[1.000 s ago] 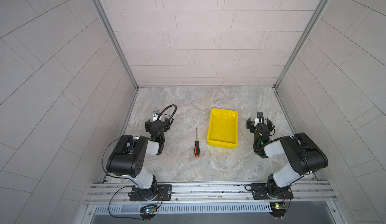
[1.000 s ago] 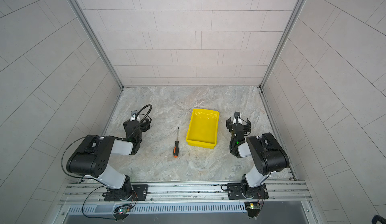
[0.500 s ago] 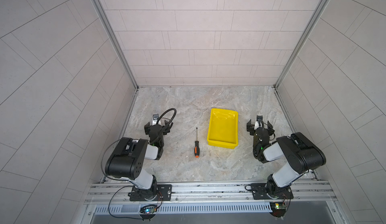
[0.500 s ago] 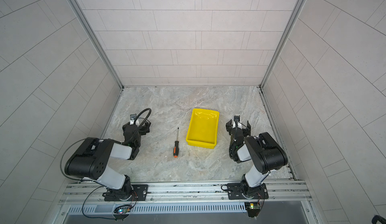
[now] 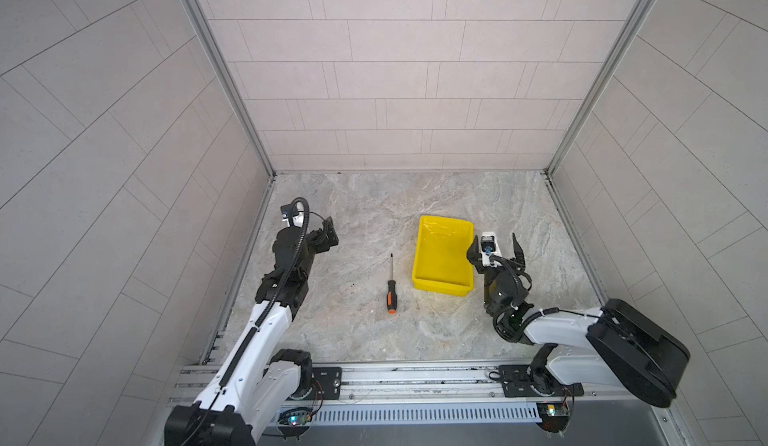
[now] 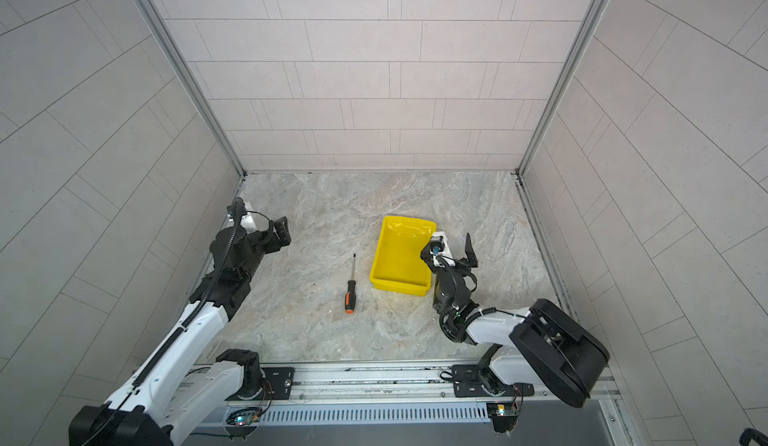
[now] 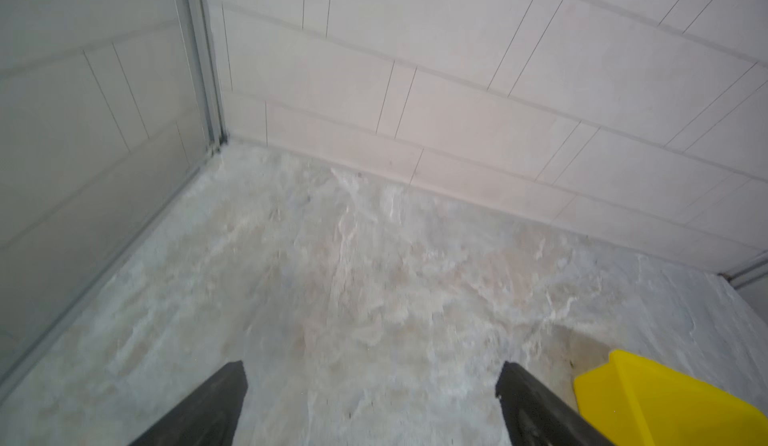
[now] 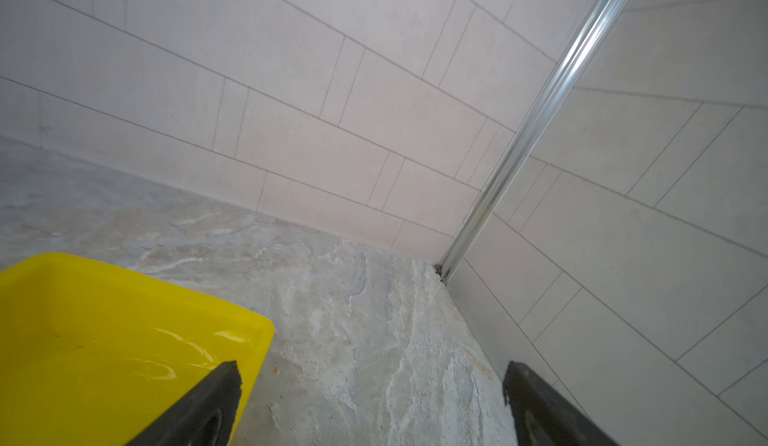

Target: Put the screwdriver in the bin

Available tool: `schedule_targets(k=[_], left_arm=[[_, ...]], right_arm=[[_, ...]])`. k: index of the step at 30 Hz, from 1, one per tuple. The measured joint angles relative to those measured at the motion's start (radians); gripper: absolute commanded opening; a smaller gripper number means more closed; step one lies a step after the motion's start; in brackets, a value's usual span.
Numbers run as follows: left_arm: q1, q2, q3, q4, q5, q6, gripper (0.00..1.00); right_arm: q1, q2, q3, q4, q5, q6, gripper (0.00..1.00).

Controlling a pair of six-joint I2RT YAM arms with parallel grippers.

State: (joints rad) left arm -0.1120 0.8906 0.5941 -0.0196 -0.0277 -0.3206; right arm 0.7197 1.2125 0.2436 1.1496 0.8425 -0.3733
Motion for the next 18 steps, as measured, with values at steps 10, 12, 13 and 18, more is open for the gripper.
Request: schedule_targets(k=[10,12,13,18], left_arm=[[-0.001,-0.018,-0.009,-0.303,0.127,-0.037,1.00],[-0.001,-0.023,-0.003,-0.350,0.087,-0.050,1.00],[-0.001,-0.023,-0.002,-0.371,0.055,-0.065,1.00],[0.000,-0.019,0.002,-0.489,-0.110,-0.166,1.00]], right_arm=[[-0.005,-0.523,0.217,-1.021,0.044,0.522,0.99],[-0.029,-0.592,0.161,-1.118,0.052,0.631,0.99],[-0.054,-0.629,0.123,-1.162,0.047,0.682,0.99],[-0.184,-0.757,0.008,-1.300,-0.029,0.822,0.99]])
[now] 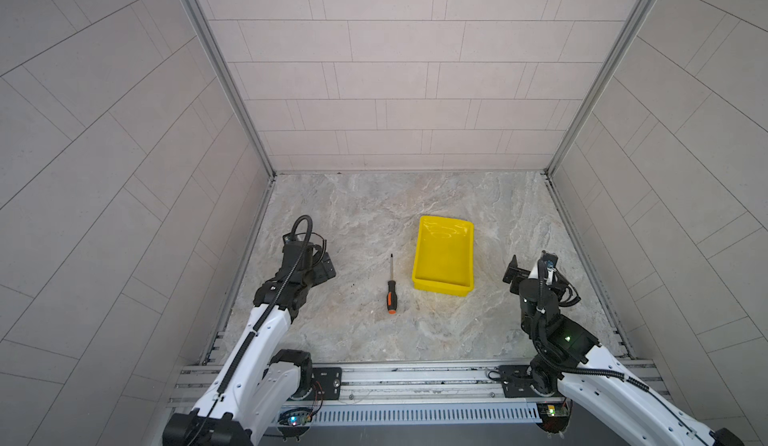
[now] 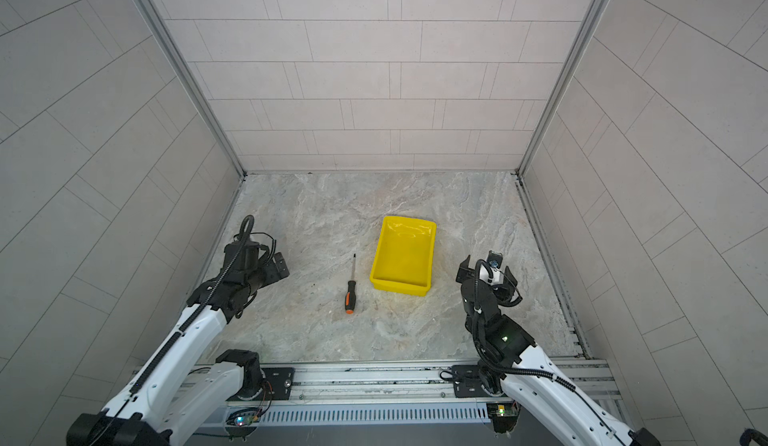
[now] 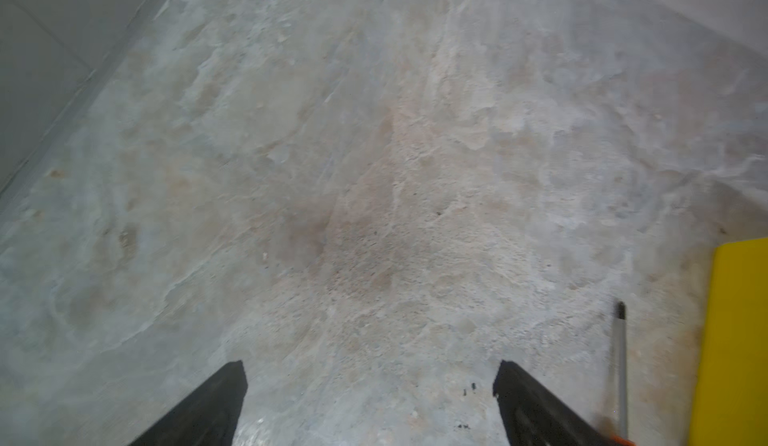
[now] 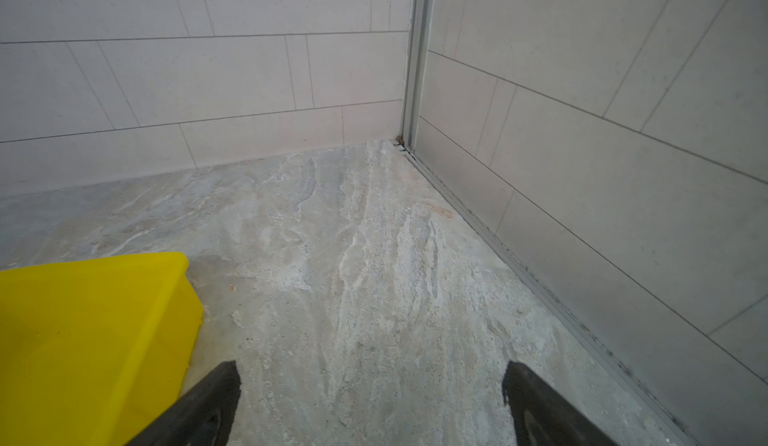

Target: Put the screwdriver in the bin

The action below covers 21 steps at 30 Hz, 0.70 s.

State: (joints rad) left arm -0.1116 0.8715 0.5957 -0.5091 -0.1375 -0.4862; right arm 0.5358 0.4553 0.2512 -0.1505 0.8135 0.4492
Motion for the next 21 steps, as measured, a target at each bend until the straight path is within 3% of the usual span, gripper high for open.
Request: schedule_targets(k=[4,15,21], left_arm=[[0.004,-0.010,-0.015,-0.025,-0.051,-0.062,1.00],[0.047,0.033,-0.073,-0.023,-0.094,-0.161,1.00],[0.052,0.053,-0.061,-0.042,-0.021,-0.152,0.97]], right_arm=[[-0.043,0.022,-0.003,-0.056,-0.035,0.066,0.99],[-0.044,0.275,0.044,-0.043,-0.126,0.097,0.99],[-0.044,0.261,0.045,-0.032,-0.137,0.103,0.99]])
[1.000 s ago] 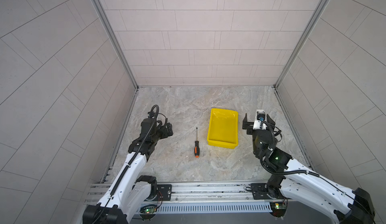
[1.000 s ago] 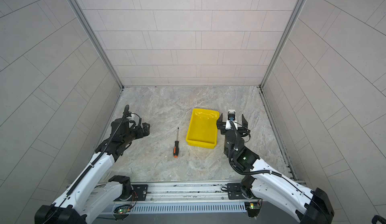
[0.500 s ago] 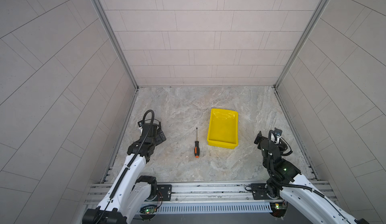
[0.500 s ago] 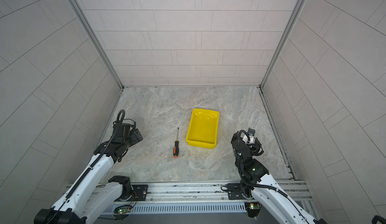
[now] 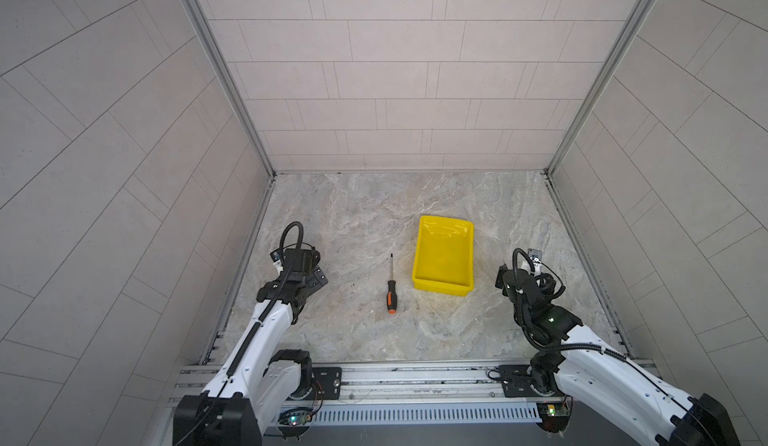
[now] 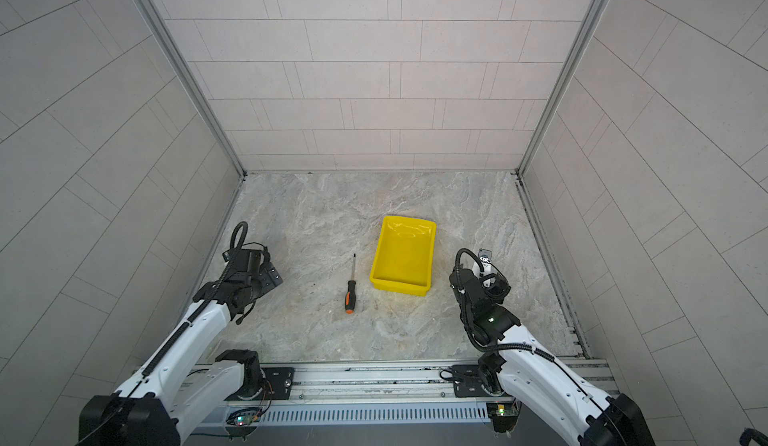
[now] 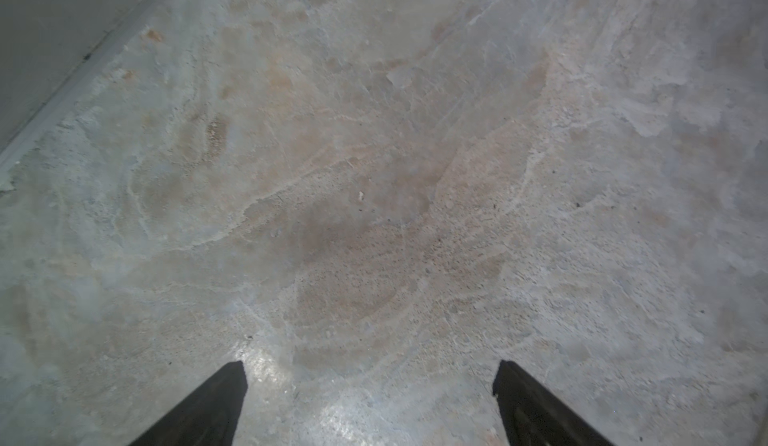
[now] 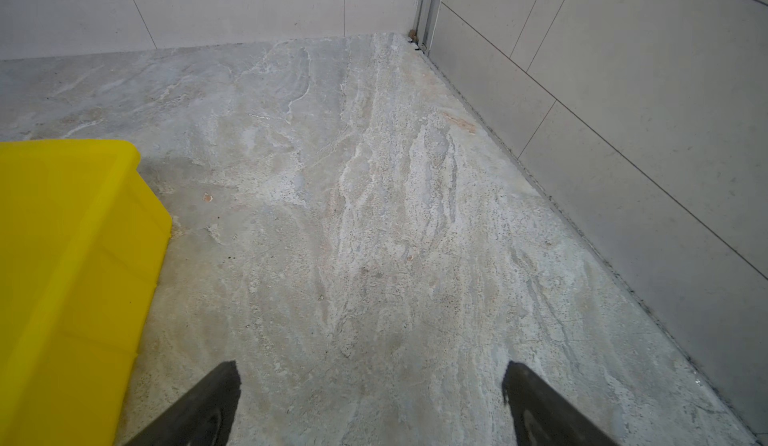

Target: Put the screwdriver in the bin

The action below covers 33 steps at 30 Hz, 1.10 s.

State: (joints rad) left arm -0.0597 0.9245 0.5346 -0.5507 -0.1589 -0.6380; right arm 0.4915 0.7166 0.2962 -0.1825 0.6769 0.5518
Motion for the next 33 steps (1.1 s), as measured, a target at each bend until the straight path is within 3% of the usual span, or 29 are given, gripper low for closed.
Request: schedule_targets(k=[3,6,11,17,21,28,33], left_arm=[[-0.025,-0.047,0.000,0.003,0.056,0.002,0.91],[-0.092,-0.113,-0.001,0.004,0.090,-0.016,0.78],[-0.253,-0.183,-0.055,0.023,0.141,-0.114,0.74],[-0.521,-0.183,-0.154,0.076,0.134,-0.267,0.73],[-0.658,-0.089,-0.142,0.151,0.095,-0.325,0.72],[-0.764,0.228,-0.047,0.283,0.082,-0.351,0.68],[-0.856,0.377,0.049,0.336,0.066,-0.356,0.67]], right_arm=[[0.000,-0.023,-0.005,0.006,-0.001,0.001,0.99],[0.000,-0.040,-0.013,0.015,-0.003,0.003,0.99],[0.000,-0.051,-0.024,0.031,-0.003,0.003,0.99],[0.000,-0.051,-0.026,0.044,-0.003,0.004,0.99],[0.000,-0.051,-0.026,0.046,-0.004,0.006,0.97],[0.000,-0.049,-0.026,0.060,-0.004,0.006,0.96],[0.000,-0.050,-0.027,0.060,-0.003,0.006,0.96]])
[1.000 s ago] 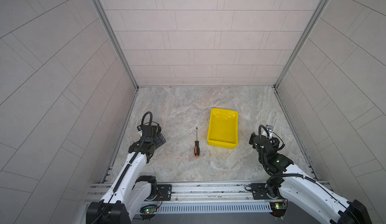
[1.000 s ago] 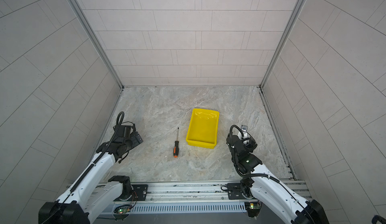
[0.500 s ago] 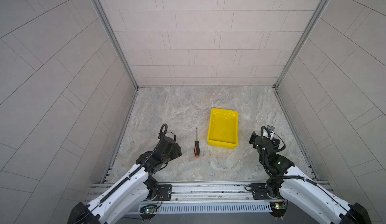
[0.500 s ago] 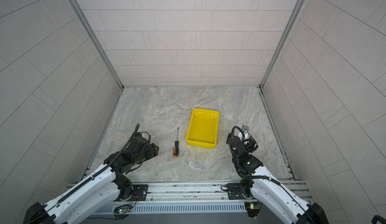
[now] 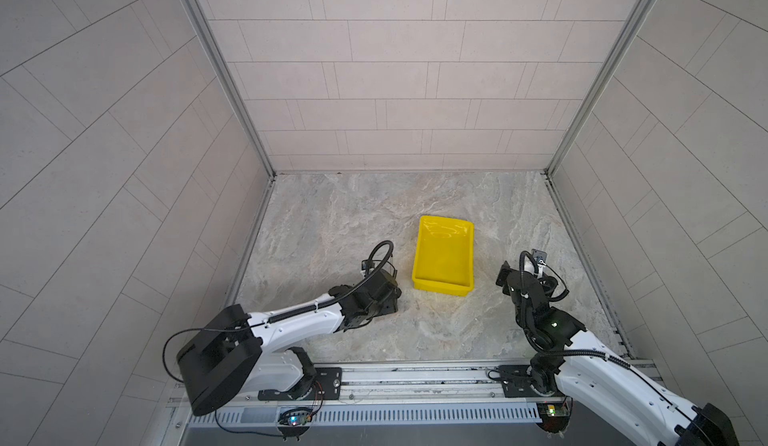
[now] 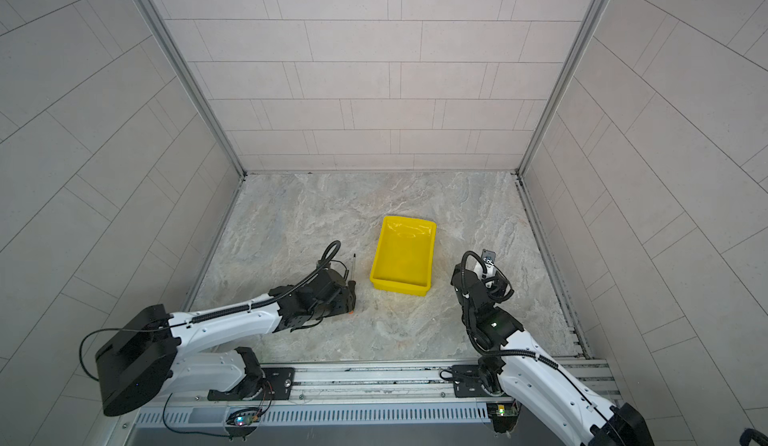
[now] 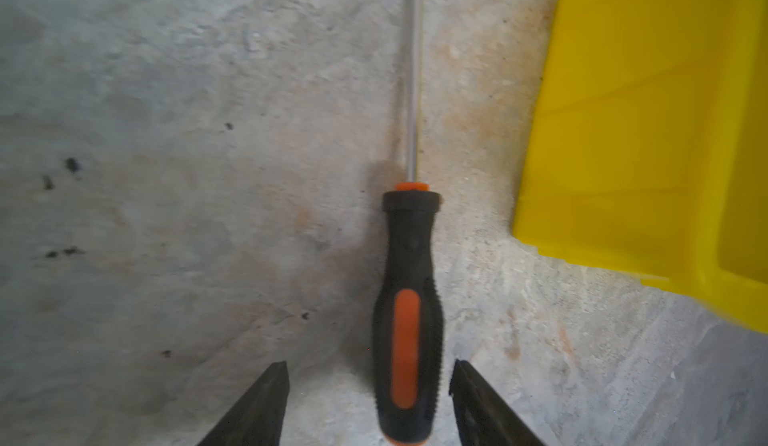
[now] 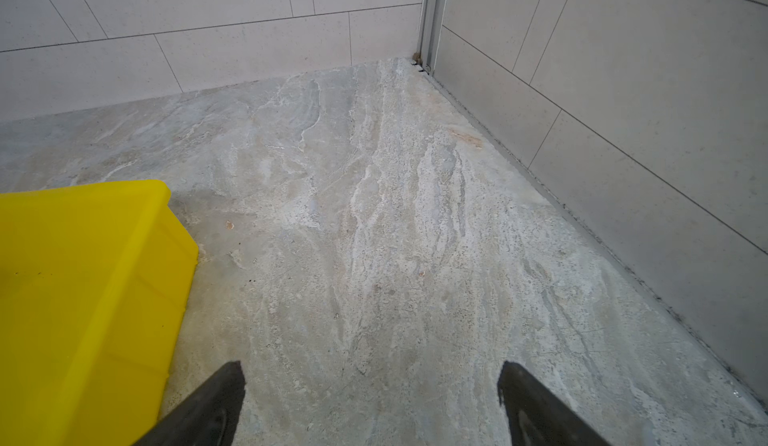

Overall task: Put the screwdriver in the bin
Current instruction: 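Lower the left gripper onto the screwdriver handle and close it, then carry the screwdriver over the yellow bin with the left gripper and release it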

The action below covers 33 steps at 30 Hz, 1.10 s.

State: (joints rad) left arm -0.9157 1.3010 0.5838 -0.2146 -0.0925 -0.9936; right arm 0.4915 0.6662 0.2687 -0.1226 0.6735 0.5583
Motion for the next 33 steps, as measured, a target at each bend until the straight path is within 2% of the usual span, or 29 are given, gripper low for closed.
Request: schedule_targets(k=[14,22,26,28,33], left_arm=[[-0.023,0.131,0.050,0.027,-0.027,-0.001,0.61],[-0.023,0.212,0.105,0.005,-0.044,0.000,0.43],[-0.023,0.216,0.114,-0.020,-0.056,-0.002,0.23],[-0.023,0.210,0.116,-0.038,-0.069,-0.003,0.19],[-0.023,0.159,0.134,-0.126,-0.110,0.000,0.18]], right_arm=[[0.000,-0.011,-0.010,0.003,0.000,0.000,0.95],[0.000,-0.016,-0.010,0.003,0.000,0.000,0.95],[0.000,-0.020,-0.012,0.005,0.000,0.000,0.95],[0.000,-0.020,-0.013,0.005,0.000,0.000,0.95],[0.000,-0.020,-0.013,0.006,-0.001,0.000,0.95]])
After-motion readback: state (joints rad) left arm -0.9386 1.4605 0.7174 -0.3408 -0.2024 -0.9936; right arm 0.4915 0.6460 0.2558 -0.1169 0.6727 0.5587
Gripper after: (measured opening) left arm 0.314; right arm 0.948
